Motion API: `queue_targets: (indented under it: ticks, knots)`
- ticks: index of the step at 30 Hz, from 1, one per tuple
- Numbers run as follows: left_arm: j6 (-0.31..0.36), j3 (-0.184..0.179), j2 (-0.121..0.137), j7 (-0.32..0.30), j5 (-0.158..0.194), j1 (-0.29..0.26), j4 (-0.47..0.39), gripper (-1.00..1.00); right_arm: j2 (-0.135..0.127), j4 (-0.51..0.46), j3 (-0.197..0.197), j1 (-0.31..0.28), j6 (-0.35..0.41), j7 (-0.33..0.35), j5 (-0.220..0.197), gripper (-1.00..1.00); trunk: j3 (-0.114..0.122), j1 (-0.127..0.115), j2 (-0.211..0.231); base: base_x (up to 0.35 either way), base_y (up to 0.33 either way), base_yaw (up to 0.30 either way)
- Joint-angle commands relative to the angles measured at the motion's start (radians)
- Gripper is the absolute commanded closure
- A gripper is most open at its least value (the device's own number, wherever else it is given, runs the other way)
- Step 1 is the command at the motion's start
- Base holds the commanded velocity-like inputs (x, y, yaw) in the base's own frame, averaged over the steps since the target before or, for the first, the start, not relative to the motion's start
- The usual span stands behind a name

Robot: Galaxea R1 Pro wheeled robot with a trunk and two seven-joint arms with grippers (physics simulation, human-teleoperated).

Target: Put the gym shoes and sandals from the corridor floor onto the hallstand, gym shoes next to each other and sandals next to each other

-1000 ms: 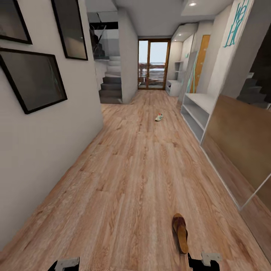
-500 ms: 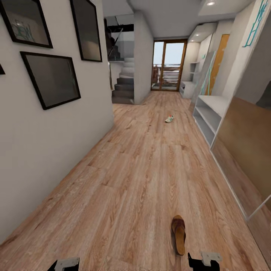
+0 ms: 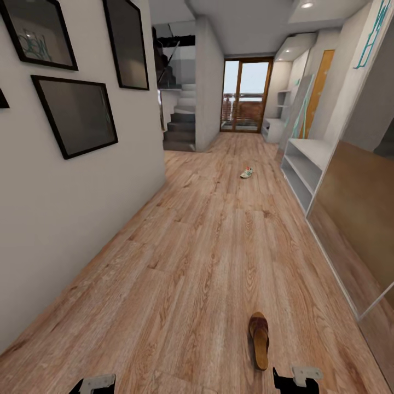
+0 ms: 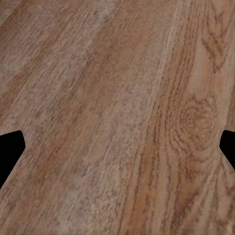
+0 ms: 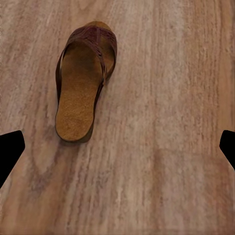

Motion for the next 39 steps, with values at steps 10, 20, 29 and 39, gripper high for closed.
queue_targets:
  ticks: [10, 20, 29, 39]
  knots:
    - [-0.002, 0.009, -0.002, -0.009, -0.01, -0.001, 0.002, -1.0, 0.001, 0.001, -0.001, -0.001, -0.003, 0.0, -0.003, -1.0, -0.001, 0.0, 0.0, 0.0, 0.0, 0.0]
    - [0.007, 0.012, -0.005, -0.013, -0.008, -0.013, 0.001, -1.0, 0.0, -0.001, -0.003, -0.001, -0.003, 0.0, -0.004, -1.0, -0.001, 0.0, 0.0, 0.0, 0.0, 0.0]
    - [0.291, 0.01, -0.067, -0.018, -0.01, -0.338, 0.008, -1.0, -0.003, -0.032, -0.004, -0.001, -0.001, 0.002, -0.005, -1.0, -0.001, 0.0, 0.0, 0.0, 0.0, 0.0]
    - [0.454, -0.094, -0.095, -0.006, -0.012, -0.481, 0.008, -1.0, -0.008, -0.177, -0.004, -0.001, 0.027, 0.002, -0.004, -1.0, -0.001, 0.0, 0.0, 0.0, 0.0, 0.0]
